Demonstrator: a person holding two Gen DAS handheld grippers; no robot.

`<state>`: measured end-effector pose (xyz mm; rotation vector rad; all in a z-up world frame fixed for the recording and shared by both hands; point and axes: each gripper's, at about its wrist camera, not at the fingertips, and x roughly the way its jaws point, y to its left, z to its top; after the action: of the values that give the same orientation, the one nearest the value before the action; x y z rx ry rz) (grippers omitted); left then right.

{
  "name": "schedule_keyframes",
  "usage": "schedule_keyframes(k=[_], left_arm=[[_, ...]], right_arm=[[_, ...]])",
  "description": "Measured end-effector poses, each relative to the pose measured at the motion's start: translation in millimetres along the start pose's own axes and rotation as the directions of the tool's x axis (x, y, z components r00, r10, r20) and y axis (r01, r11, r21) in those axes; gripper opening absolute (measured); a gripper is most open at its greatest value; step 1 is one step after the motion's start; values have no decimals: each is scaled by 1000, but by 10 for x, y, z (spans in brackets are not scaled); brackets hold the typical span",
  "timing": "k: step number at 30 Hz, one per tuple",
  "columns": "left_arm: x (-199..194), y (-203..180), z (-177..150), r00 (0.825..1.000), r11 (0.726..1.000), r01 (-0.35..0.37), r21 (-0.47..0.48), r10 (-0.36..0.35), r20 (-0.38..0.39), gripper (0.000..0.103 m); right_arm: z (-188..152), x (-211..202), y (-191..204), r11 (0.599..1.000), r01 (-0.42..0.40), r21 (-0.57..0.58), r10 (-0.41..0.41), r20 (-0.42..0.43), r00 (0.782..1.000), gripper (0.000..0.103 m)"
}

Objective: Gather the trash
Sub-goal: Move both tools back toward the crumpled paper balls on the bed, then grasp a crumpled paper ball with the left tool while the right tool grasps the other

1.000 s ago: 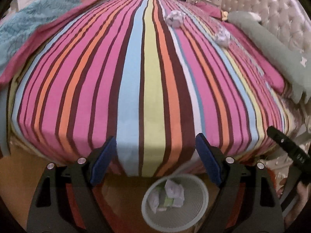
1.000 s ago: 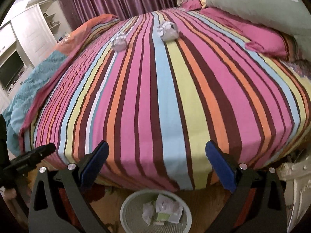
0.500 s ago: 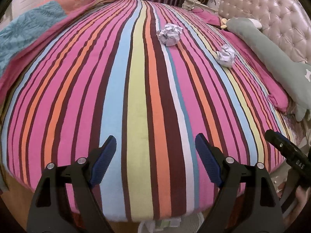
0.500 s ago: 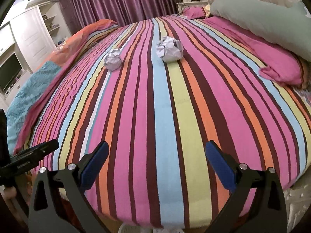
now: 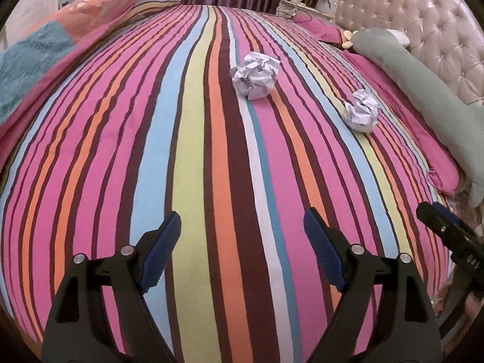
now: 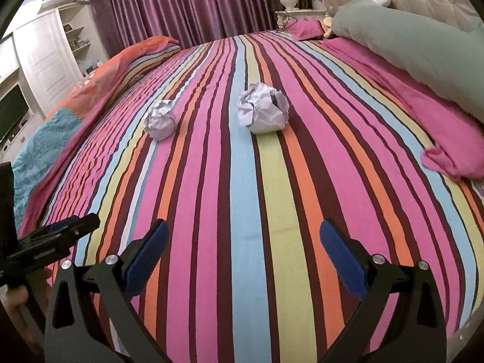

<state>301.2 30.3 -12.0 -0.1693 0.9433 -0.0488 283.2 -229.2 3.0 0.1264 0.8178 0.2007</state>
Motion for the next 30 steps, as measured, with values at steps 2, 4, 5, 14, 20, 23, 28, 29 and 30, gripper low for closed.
schedule_keyframes(k=[2,4,5,14,20,23,28,29,30], left_arm=[[107,-13,127,1000,1000,-3,12,3,-1,81],[180,-20,219,1000,1000,-5,18,5,0,81],[228,-26,285,1000,1000,-5,22,5,3,81],[659,-35,808,1000,1000,-3,21,3,10,81],[914,-101,1129,1000,998,-15,57,14,9,81],[1016,-146,1295,1000,998,12,57,-12,3,81],[1215,-233,1501,1000,997,-1,81,1,-7,81],[1238,-237,1515,1000,997,-2,80,3,-7,81],[1261,-233,1529,1000,997,-1,76,2,-8,81]], right_arm=[[87,77,9,1000,2,-5,-2,3,1000,95],[183,159,12,1000,4,-7,-4,7,1000,95],[220,192,13,1000,6,-8,-6,9,1000,95],[602,557,-58,1000,11,6,-11,12,1000,95],[786,738,-79,1000,15,-10,-15,7,1000,95],[866,832,-82,999,19,-28,-19,1,1000,95],[955,974,-103,999,22,-25,-23,-12,1000,95],[973,1001,-107,999,26,-25,-26,-14,1000,95],[990,1026,-110,999,29,-26,-29,-15,999,95]])
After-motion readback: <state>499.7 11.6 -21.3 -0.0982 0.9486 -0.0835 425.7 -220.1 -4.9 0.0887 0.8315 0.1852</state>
